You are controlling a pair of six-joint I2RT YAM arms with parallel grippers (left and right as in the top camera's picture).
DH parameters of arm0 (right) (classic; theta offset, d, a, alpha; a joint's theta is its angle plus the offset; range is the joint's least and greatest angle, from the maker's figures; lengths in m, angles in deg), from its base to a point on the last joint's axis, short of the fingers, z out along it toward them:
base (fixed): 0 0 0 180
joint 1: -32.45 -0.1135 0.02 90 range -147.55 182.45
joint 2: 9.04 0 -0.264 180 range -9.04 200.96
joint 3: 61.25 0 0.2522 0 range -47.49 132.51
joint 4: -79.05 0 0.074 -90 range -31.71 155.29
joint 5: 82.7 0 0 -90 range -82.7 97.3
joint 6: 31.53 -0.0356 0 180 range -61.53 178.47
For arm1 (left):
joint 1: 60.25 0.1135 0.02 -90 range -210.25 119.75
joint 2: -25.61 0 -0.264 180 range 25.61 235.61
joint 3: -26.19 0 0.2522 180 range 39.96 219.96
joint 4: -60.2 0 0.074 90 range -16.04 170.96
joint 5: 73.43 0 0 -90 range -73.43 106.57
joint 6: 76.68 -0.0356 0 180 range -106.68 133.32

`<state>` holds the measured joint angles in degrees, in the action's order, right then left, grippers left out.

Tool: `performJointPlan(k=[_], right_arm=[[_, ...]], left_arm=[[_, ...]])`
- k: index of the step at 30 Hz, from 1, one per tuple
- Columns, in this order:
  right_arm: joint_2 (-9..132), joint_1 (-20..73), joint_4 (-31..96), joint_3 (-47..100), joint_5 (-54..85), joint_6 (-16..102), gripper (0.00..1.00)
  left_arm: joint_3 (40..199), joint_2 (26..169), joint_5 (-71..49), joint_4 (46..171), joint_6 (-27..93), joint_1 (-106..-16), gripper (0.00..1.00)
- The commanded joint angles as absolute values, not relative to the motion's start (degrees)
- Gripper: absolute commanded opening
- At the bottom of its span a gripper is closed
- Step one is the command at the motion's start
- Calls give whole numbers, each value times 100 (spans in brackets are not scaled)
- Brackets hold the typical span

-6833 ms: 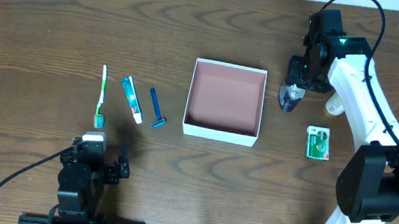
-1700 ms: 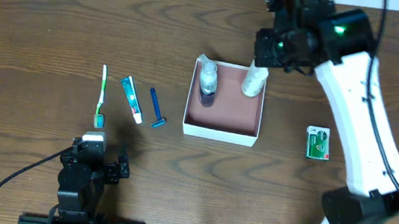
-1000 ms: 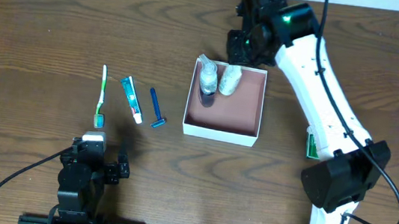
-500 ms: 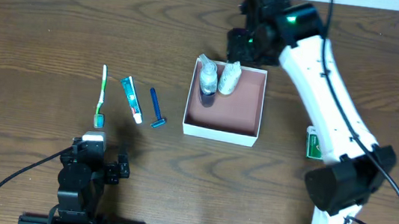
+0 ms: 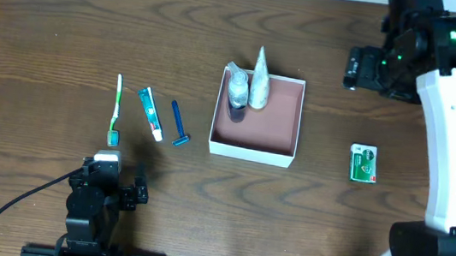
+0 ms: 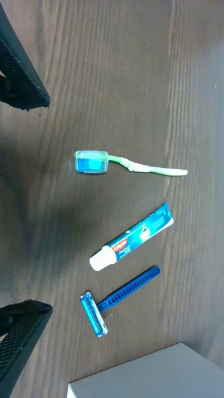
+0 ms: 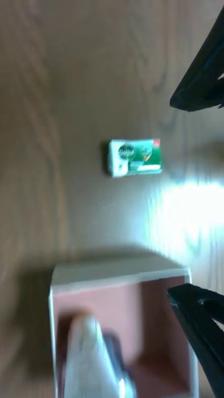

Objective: Pack container
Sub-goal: 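Move the right gripper to the green Dettol soap box and grasp it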

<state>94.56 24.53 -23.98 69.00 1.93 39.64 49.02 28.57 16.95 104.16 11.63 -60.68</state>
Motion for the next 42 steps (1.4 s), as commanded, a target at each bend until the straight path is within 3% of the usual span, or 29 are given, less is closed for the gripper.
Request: performJointPlan(k=[1,13,31,42], right_arm=[[9582,2683,-2202,6181,27,3962,91],[9582,3179,-388,3318,283,3940,95],[9587,3399,1444,1488,259,4183,86],[9578,3399,1859,1189,537,4224,50]], left_arm=[[4818,2846,1699,10424,1169,-6037,98],[4818,2846,1699,10424,1169,-6037,98],[4818,2846,1701,10424,1169,-6037,98],[4818,2846,1699,10424,1171,-6037,98]])
